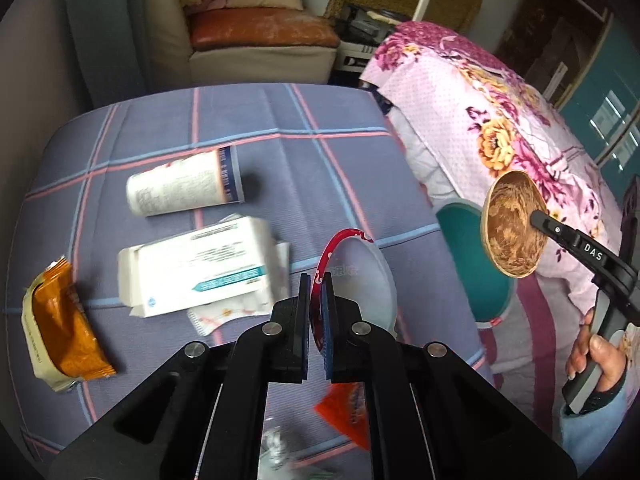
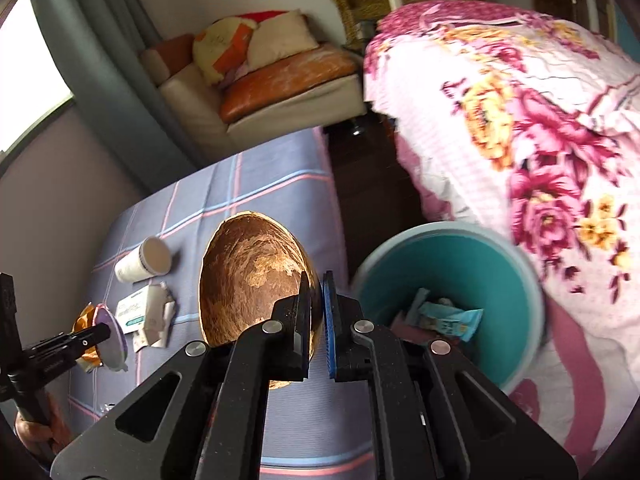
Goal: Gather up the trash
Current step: 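Carry the lid with the left tool while the right carries the coconut shell to the bin, then open the left tool to drop the lid while the right releases the coconut shell into the bin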
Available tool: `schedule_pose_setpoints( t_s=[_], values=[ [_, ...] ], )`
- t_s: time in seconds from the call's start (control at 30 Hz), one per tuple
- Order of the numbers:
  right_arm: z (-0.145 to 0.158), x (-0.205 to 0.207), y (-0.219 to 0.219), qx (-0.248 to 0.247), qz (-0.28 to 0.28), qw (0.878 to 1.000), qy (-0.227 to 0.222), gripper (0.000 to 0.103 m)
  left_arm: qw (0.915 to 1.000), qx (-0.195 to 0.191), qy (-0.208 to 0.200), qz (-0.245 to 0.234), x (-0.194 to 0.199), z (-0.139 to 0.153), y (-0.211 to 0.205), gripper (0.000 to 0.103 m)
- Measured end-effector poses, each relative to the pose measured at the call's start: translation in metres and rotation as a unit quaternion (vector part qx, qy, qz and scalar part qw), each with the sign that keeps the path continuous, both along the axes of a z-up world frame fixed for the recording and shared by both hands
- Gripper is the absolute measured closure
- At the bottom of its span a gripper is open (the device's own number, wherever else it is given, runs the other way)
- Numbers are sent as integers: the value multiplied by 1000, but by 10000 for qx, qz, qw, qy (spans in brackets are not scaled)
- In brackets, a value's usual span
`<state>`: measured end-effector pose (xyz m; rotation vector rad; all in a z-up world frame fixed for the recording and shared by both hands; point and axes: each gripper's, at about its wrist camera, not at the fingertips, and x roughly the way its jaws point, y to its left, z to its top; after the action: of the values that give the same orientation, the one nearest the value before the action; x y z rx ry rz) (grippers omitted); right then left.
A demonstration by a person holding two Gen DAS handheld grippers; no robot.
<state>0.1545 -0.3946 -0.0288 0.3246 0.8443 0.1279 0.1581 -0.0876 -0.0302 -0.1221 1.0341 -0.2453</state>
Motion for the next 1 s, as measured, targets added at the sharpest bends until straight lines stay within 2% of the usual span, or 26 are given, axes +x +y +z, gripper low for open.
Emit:
schedule_pose_setpoints(
  t_s=[0.2, 0.43, 0.67, 1.0],
  values=[
    [-2, -12, -48, -99, -471, 9988, 56, 97, 9974, -54, 33, -718, 16, 2, -89, 97],
    [-24, -13, -95, -90, -833, 9959, 339, 97, 9900, 82, 322, -1373, 24, -26, -170, 97],
    [-51, -18, -130, -36, -1002, 9935, 548, 97, 9856, 274, 572, -1567, 38, -50, -202, 97],
    [-73, -12, -146, -84, -1125, 9908, 750, 96, 9815, 373, 825, -1685, 50, -74, -221, 97]
  ],
)
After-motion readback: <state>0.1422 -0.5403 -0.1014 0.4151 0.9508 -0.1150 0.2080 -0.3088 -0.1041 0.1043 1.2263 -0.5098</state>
